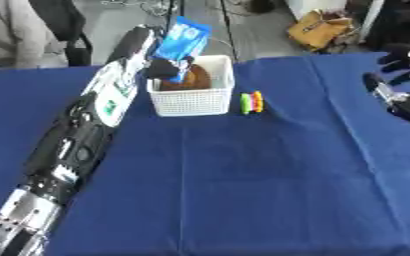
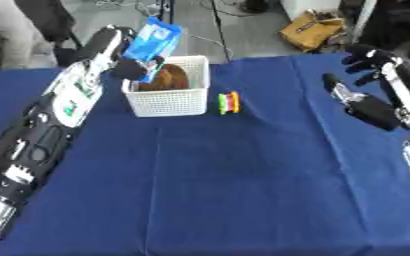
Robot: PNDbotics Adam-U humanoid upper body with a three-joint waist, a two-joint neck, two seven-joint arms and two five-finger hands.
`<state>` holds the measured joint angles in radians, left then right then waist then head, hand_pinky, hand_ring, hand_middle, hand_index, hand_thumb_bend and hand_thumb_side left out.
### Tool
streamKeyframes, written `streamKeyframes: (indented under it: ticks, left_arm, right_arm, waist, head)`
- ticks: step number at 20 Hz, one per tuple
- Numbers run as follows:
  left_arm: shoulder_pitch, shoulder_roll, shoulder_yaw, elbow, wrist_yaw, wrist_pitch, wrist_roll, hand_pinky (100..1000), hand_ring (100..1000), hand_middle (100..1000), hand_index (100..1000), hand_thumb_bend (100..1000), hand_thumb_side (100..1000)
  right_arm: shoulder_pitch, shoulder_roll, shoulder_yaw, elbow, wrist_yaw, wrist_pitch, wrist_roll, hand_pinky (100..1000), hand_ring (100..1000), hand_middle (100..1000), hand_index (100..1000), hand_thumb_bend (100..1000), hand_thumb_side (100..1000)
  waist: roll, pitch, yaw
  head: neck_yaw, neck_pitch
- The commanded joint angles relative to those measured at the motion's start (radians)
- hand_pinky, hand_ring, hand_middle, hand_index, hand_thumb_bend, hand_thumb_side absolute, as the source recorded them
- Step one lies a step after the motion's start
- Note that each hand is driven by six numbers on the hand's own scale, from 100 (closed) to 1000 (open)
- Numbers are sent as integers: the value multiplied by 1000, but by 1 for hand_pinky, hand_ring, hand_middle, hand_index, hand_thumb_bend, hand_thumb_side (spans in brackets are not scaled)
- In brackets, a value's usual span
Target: Pick up objects on the table and place them in the box.
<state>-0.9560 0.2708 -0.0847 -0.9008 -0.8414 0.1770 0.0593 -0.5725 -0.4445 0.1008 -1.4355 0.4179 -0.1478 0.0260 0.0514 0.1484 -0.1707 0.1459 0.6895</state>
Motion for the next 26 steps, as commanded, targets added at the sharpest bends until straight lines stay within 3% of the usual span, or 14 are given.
streamKeyframes:
  ticks: [1, 3, 5, 6, 8, 9, 13, 18, 20, 21, 24, 25, 26]
  left_arm:
    - [-41, 11, 31, 35, -37, 6, 62, 484, 521, 239, 734, 500, 479]
    - [-45, 11, 38, 52, -45, 5, 94, 484, 521, 239, 734, 499, 480]
    - [-52, 14, 57, 45, -37, 4, 164, 484, 534, 309, 753, 516, 577]
    - [-54, 15, 62, 46, -29, 6, 216, 546, 615, 459, 786, 616, 643]
    - [-58, 19, 53, 61, -36, -6, 264, 644, 759, 681, 830, 683, 758]
    - [-60, 22, 50, 66, -49, -14, 274, 681, 800, 747, 846, 708, 778]
    - [-60, 26, 53, 73, -99, -34, 293, 752, 889, 856, 875, 777, 826]
    - [-56, 26, 59, 83, -138, -30, 293, 759, 897, 868, 880, 768, 823]
    - [-53, 29, 63, 81, -138, -30, 295, 749, 887, 858, 868, 743, 816]
    - [-51, 31, 66, 75, -128, -34, 297, 714, 852, 820, 844, 687, 819]
    - [-31, 53, 71, 24, -48, -59, 297, 689, 835, 795, 831, 606, 844]
    - [-16, 61, 75, -7, 11, -77, 293, 662, 822, 774, 823, 544, 883]
    - [1, 72, 76, -40, 82, -95, 287, 662, 822, 774, 823, 544, 883]
  right_arm:
    - [-27, -15, 0, -16, 3, -2, 4, 633, 744, 736, 920, 439, 655]
    - [-29, -15, 1, -18, 3, -2, 5, 633, 744, 736, 920, 439, 655]
    - [-32, -15, 2, -20, 3, -2, 6, 633, 743, 736, 920, 440, 655]
    - [-33, -15, 3, -21, 3, -3, 7, 633, 743, 736, 920, 433, 650]
    - [-34, -17, 4, -22, 3, -3, 8, 633, 743, 736, 920, 440, 655]
    - [-33, -17, 4, -22, 2, -3, 8, 633, 743, 736, 920, 440, 655]
    - [-31, -18, 3, -23, 1, -2, 8, 632, 743, 735, 920, 440, 655]
    - [-29, -18, 2, -22, 1, -2, 9, 632, 743, 735, 921, 440, 655]
    - [-29, -18, 2, -22, 0, -2, 8, 632, 743, 735, 920, 441, 654]
    - [-28, -18, 1, -21, 0, -1, 8, 632, 742, 735, 920, 438, 655]
    - [-19, -20, -4, -19, 0, 1, 5, 632, 742, 735, 920, 439, 655]
    - [-15, -21, -6, -18, -1, 2, 3, 632, 742, 735, 920, 439, 655]
    - [-12, -22, -8, -17, -1, 3, 1, 632, 742, 735, 920, 439, 655]
  waist:
    - [-1, -10, -6]
    - [0, -6, -11]
    - [4, 0, -19]
    - [6, 3, -23]
    - [10, 9, -29]
    - [11, 10, -30]
    - [12, 13, -31]
    - [11, 13, -29]
    - [9, 13, -28]
    - [8, 11, -25]
    - [2, 4, -13]
    - [0, 0, -6]
    - [-2, -3, -1]
  head:
    - [4, -23]
    - [5, -28]
    - [5, -37]
    - [7, -41]
    - [8, -46]
    - [8, -46]
    - [8, -47]
    - [5, -48]
    - [3, -47]
    - [2, -45]
    - [-5, -40]
    - [-8, -37]
    - [-11, -34]
